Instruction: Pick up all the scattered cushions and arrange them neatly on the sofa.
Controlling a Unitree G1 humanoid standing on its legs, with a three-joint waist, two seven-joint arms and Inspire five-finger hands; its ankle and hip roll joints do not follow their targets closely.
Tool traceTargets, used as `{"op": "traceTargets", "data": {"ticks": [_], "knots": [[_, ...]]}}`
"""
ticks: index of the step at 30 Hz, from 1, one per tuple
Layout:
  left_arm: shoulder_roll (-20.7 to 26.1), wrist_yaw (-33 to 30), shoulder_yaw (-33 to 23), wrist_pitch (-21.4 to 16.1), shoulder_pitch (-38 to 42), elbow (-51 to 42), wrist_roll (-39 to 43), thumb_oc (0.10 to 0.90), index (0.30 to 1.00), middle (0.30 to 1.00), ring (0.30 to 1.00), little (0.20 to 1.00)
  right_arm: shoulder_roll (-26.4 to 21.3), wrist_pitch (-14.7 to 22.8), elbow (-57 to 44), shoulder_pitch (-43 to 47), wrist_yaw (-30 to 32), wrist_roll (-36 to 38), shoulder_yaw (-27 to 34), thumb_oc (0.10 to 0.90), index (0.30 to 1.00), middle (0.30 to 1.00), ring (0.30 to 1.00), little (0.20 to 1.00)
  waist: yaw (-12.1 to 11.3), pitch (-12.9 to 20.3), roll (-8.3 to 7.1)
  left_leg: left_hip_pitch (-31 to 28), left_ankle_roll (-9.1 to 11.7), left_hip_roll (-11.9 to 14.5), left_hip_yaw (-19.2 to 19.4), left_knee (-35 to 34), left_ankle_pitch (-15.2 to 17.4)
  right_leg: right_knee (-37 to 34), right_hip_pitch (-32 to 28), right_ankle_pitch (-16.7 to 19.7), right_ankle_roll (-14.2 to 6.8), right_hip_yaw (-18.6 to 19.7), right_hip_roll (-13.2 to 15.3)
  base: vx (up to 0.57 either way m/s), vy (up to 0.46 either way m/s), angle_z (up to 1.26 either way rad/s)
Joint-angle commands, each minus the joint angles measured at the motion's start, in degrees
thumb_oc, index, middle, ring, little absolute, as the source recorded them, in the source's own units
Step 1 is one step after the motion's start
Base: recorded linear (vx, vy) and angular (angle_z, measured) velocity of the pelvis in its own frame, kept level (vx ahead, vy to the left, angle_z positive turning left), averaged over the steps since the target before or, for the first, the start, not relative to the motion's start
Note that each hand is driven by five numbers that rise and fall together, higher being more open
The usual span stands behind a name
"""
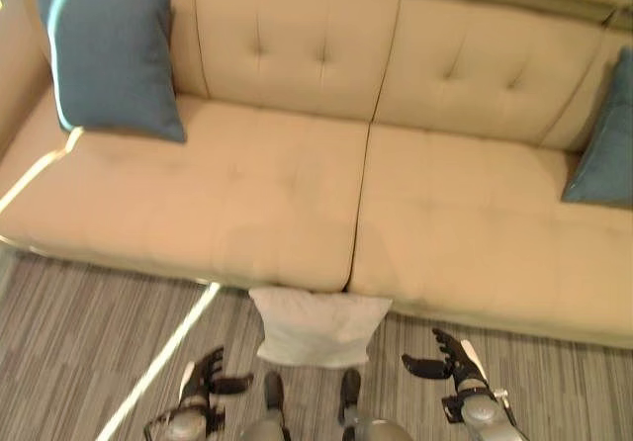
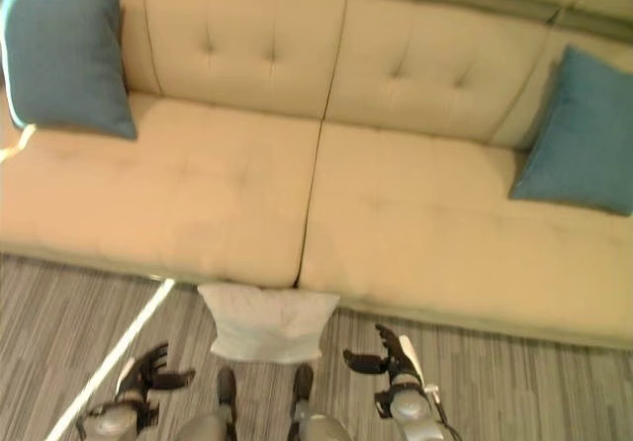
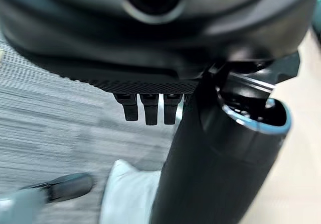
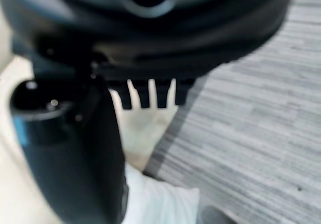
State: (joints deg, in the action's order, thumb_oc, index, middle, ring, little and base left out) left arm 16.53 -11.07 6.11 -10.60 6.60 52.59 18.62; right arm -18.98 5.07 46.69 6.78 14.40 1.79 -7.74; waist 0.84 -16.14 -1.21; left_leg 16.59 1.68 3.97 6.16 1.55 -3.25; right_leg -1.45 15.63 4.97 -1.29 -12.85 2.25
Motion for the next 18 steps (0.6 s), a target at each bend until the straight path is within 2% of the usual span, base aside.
{"op": "traceTargets", "data": {"ticks": [1,3,4,5,6,7,8,11,14,18], "knots": [[2.35,-3.68,-0.68,-5.03,2.42,-1.67,5.27,0.800,0.900,0.900,0.900,0.900,-0.91,3.55,-4.78,1.82,5.50,4.74,0.90,0.800,0.900,0.900,0.900,0.900,-0.64,1.04,-2.25,6.16,0.17,-4.59,-1.75,4.71,4.54,6.65,8.00,-1.85,-6.44,2.00,4.18,-0.22,-0.023,0.04],[2.63,-4.63,-0.12,-5.82,4.89,-2.85,6.60,0.800,0.900,0.900,0.900,0.900,-0.82,4.17,-5.30,4.42,7.02,6.20,1.21,0.800,0.900,0.900,0.900,0.900,-0.34,0.12,-1.79,10.55,0.10,-4.58,-1.62,6.86,4.61,8.69,12.71,-1.71,-6.27,1.93,4.80,-0.12,0.000,-0.05],[3.00,-5.21,0.43,-6.23,6.90,-4.38,7.77,0.800,0.900,0.900,0.900,0.900,-0.85,4.39,-6.11,6.96,8.15,7.01,0.95,0.800,0.900,0.900,0.900,0.900,-0.29,-0.46,-0.93,14.74,0.20,-4.09,-2.10,9.46,6.29,11.46,17.17,-3.10,-6.43,2.57,5.00,-0.17,0.011,-0.08],[3.02,-5.22,0.41,-6.24,7.03,-4.39,7.77,0.800,0.900,0.900,0.900,0.900,-0.85,4.40,-6.13,7.08,8.16,7.02,1.00,0.800,0.900,0.900,0.900,0.900,-0.08,-0.58,-1.19,15.83,-0.12,-4.41,-1.70,9.61,4.66,11.25,18.02,-1.69,-6.02,2.33,5.42,-0.10,0.010,-0.03],[3.02,-5.22,0.41,-6.24,7.03,-4.39,7.77,0.800,0.900,0.900,0.900,0.900,-0.85,4.40,-6.13,7.07,8.16,7.02,1.00,0.800,0.900,0.900,0.900,0.900,-0.08,-0.55,-1.19,15.87,-0.13,-4.41,-1.70,9.63,4.67,11.26,18.06,-1.70,-6.02,2.32,5.42,-0.08,0.034,0.00],[3.43,-5.83,1.03,-6.58,9.33,-4.83,8.26,0.800,0.900,0.900,0.900,0.900,-0.60,4.82,-6.57,9.94,9.08,8.10,1.01,0.800,0.900,0.900,0.900,0.900,-0.08,-1.00,-0.20,19.75,0.00,-3.69,-1.90,11.81,6.46,14.19,22.50,-3.16,-6.41,2.90,5.84,-0.08,0.056,0.06],[3.75,-6.34,1.66,-6.86,12.03,-5.45,8.69,0.800,0.900,0.900,0.900,0.900,-0.53,5.02,-6.86,12.82,9.88,8.34,0.42,0.800,0.900,0.900,0.900,0.900,0.10,-1.34,0.32,24.61,-0.16,-3.48,-1.91,13.87,6.53,16.34,27.15,-3.19,-6.36,3.43,6.51,-0.11,0.061,0.05],[4.66,-7.95,2.77,-7.46,17.40,-6.23,9.16,0.800,0.900,0.900,0.900,0.900,-0.74,5.38,-6.43,18.97,11.78,8.65,-0.48,0.800,0.900,0.900,0.900,0.900,0.44,-2.47,0.88,31.50,-0.31,-3.25,-2.32,15.33,6.19,18.34,34.45,-2.62,-6.63,4.05,7.08,-0.11,0.019,0.07],[5.95,-9.54,3.98,-7.99,23.23,-7.04,8.78,0.800,0.900,0.900,0.900,0.900,-1.36,6.18,-6.30,25.29,13.53,9.43,-0.79,0.800,0.900,0.900,0.900,0.900,0.83,-3.25,0.83,36.63,-0.34,-3.48,-2.55,14.40,5.06,17.99,39.88,-1.61,-7.08,4.88,7.35,-0.07,-0.009,0.06],[6.76,-10.35,5.80,-8.33,27.97,-7.91,8.74,0.800,0.900,0.900,0.900,0.900,-1.74,6.74,-6.25,30.56,14.24,10.32,-1.63,0.800,0.900,0.900,0.900,0.900,1.27,-3.64,0.86,40.34,-0.16,-4.03,-3.19,13.60,4.28,17.84,43.62,-1.06,-7.27,5.24,7.19,-0.02,-0.009,0.00]]}}
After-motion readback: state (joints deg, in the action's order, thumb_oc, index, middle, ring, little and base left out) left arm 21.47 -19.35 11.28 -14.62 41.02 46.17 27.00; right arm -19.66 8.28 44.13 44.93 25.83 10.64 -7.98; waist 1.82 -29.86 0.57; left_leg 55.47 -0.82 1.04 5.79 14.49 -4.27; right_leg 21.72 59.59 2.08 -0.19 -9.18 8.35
